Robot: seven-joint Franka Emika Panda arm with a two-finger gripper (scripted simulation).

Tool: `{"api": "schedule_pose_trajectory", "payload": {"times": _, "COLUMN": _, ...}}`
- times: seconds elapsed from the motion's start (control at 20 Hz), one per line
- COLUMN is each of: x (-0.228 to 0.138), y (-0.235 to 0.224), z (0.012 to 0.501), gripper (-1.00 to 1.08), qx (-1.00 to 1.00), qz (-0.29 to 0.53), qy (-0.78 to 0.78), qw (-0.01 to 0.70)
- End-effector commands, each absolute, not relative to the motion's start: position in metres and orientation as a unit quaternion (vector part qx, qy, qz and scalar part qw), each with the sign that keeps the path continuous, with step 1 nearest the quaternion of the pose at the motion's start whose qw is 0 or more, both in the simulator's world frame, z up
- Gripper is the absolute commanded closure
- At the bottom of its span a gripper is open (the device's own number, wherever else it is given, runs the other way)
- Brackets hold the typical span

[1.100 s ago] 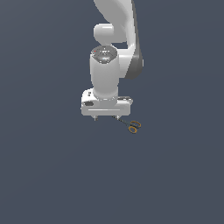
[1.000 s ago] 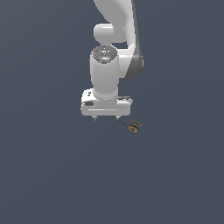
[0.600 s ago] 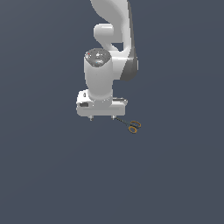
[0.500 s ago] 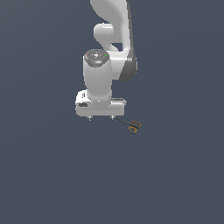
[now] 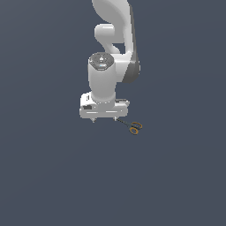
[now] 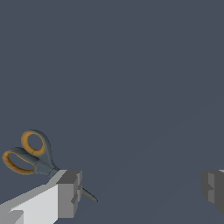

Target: Pick up the object and move it to a goal position.

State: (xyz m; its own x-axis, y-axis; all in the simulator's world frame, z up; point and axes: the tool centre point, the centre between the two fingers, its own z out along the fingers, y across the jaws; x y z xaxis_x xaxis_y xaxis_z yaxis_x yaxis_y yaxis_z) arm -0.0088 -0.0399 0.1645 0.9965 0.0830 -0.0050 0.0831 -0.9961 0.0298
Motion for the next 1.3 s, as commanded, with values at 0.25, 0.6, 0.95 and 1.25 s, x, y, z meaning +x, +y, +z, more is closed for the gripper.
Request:
{"api": "schedule_pose_trajectory", "payload": {"times": 0.25, "x": -0.025, "y": -0.009, "z": 0.135, "gripper": -0.92, "qx": 0.992, "qz": -0.003, "qy": 0.128, "qw": 0.015}}
{"api": "schedule_pose_trajectory", "payload": {"times": 0.6, "x": -0.057, "y": 0.038, "z": 0.095, "gripper": -0.92, "qx": 0.966, "qz": -0.003, "qy": 0.258, "qw": 0.011}}
{"api": "schedule_pose_trajectory", "payload": {"times": 0.95, "x": -0.086, "y": 0.072, "z": 0.069, "gripper": -0.92, "qx": 0.936, "qz": -0.001, "qy": 0.353, "qw": 0.004}}
{"api": "schedule_pose_trajectory", "payload": {"times": 1.25, "x": -0.099, "y": 0.086, "z": 0.059, "gripper": -0.92, "qx": 0.920, "qz": 0.000, "qy": 0.392, "qw": 0.000}}
